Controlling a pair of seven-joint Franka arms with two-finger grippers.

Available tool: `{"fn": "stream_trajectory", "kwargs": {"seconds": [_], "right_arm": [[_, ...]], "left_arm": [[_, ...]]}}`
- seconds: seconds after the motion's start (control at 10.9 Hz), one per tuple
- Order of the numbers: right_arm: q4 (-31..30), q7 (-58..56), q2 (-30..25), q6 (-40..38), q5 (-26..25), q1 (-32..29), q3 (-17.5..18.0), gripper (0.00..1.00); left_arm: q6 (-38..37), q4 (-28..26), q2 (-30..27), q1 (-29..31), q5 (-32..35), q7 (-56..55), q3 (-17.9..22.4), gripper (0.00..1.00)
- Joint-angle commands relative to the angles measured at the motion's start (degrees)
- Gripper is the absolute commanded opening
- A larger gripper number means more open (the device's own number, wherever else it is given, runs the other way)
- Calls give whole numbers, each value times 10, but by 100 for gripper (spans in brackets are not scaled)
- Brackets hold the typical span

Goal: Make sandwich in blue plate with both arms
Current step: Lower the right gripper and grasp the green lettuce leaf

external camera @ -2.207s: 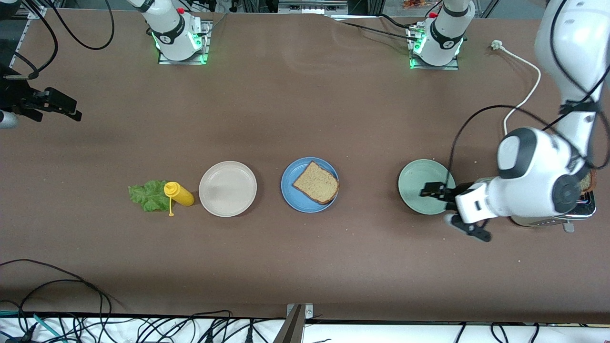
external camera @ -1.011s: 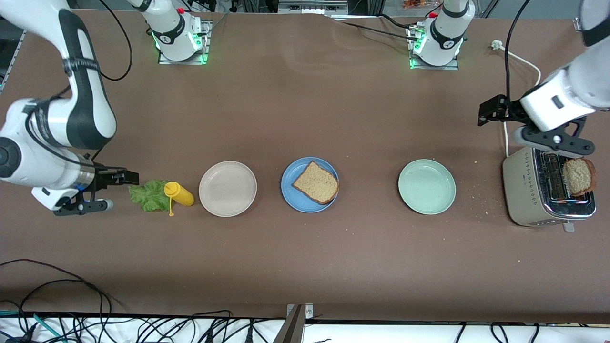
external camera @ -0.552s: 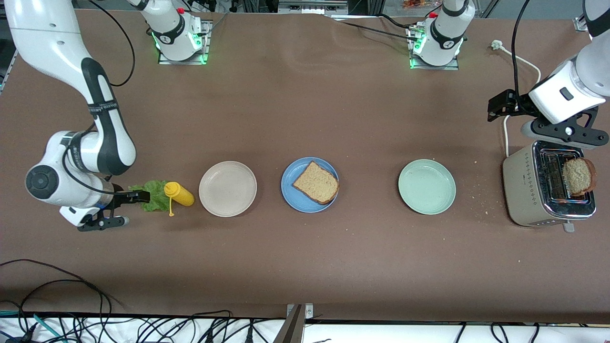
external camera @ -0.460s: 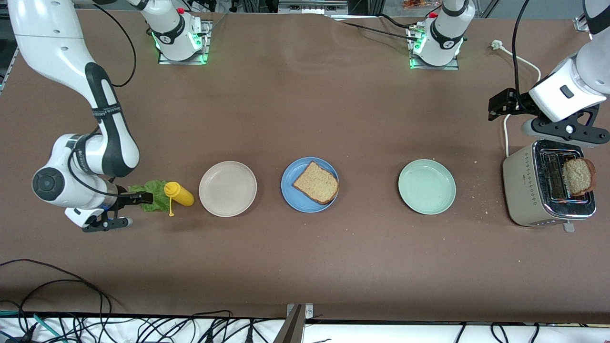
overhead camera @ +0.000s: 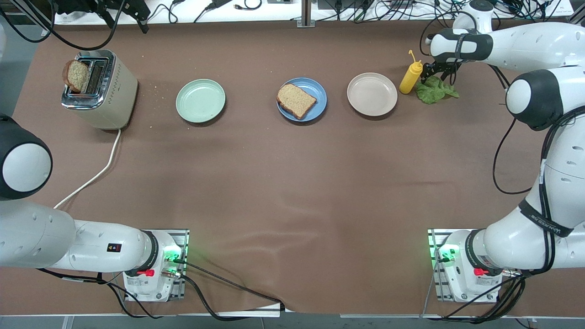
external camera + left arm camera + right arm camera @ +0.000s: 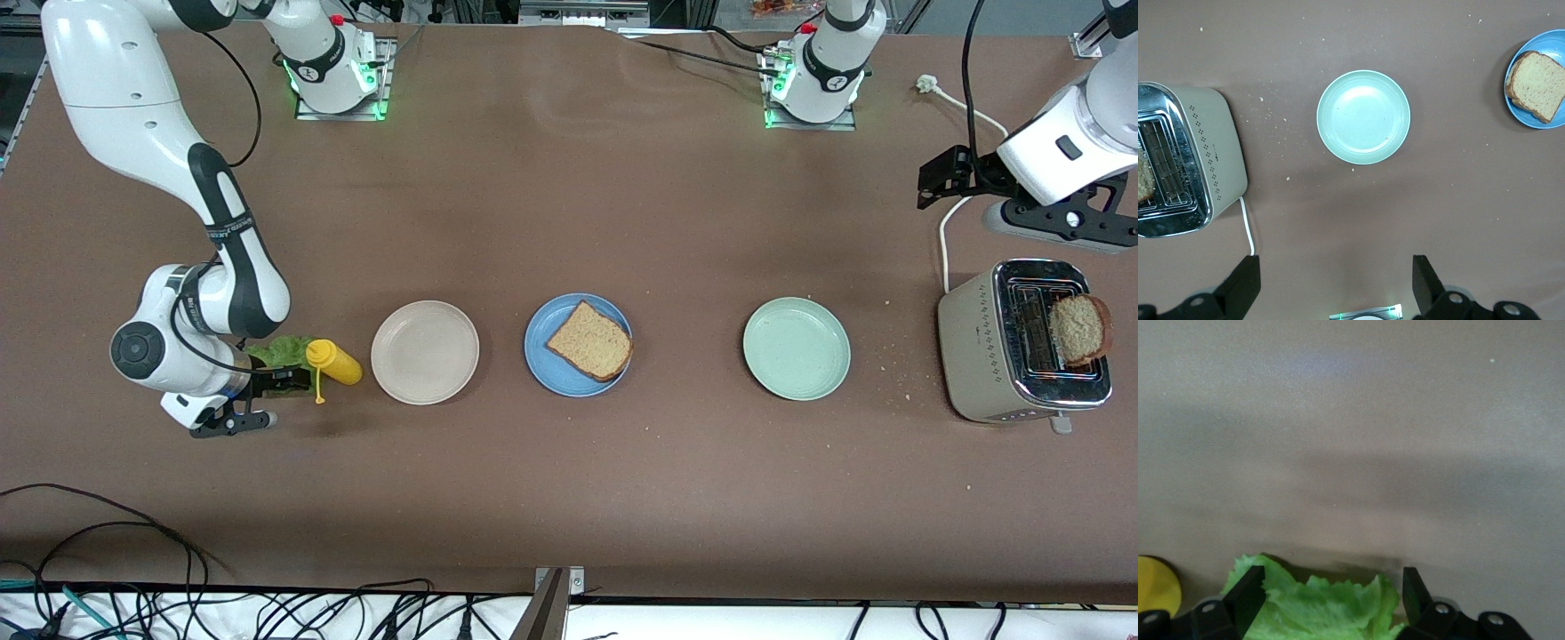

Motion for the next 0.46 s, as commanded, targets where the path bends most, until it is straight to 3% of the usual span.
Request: {"fn": "stream_trajectory", "kwargs": {"seconds": [0.0,0.09,0.18,0.37], "right_arm": [[-10,-48,-9,7,13,-4,4,35],[-10,-52,-13,2,13,-4,4,12],[-10,-55,-24,-13,13,-3,4,0],[-16,-55,-45,-31,13,-1,4,0]], "left_arm": [[10,-21,-19,11,14,-2,-17,100],[10,-21,-19,11,13,0,-18,100],[10,-21,-19,11,13,1,-18,100],[17,-38,-31,11,13,1,-18,100]]}}
